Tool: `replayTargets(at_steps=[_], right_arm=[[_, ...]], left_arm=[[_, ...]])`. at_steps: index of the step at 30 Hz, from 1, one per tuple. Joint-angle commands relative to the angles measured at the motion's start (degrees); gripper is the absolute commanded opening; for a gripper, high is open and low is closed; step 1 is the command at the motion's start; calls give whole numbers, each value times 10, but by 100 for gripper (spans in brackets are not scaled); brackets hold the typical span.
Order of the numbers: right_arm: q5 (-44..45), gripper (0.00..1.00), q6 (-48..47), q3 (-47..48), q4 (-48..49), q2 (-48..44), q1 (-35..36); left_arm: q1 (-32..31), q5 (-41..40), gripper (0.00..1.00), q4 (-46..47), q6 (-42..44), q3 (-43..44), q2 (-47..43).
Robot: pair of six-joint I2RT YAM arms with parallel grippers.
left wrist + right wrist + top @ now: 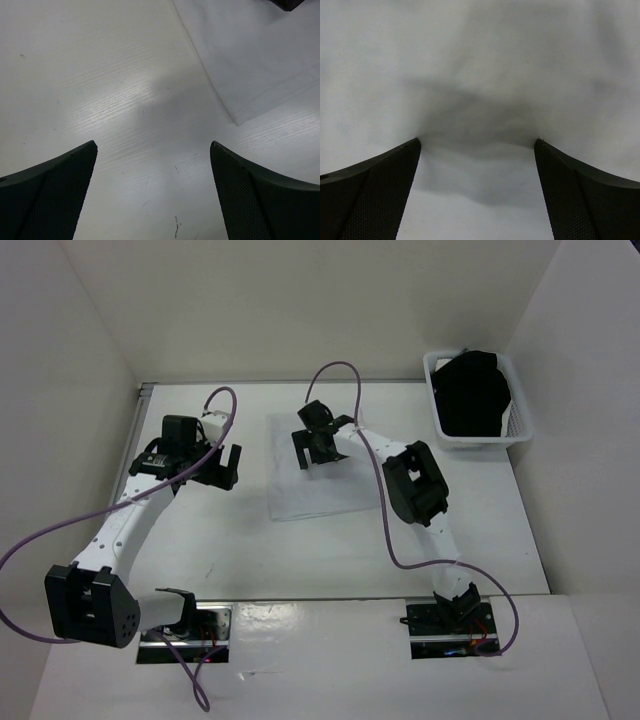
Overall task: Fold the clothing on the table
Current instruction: Flatten the skirt out
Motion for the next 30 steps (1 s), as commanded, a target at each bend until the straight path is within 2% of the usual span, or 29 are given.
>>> replayTargets(at_steps=[1, 18, 27, 30], right_arm=[[4, 99, 36, 20, -24, 35, 4], [52, 99, 83, 145, -58, 113, -7], [81, 99, 115, 271, -123, 172, -7], [89, 99, 103, 278, -136, 139, -2]], left_arm=[[2, 3, 100, 11, -10, 1, -14], [2, 3, 100, 11, -10, 1, -19], [2, 3, 100, 5, -10, 1, -4], [2, 3, 100, 5, -10, 1, 2]])
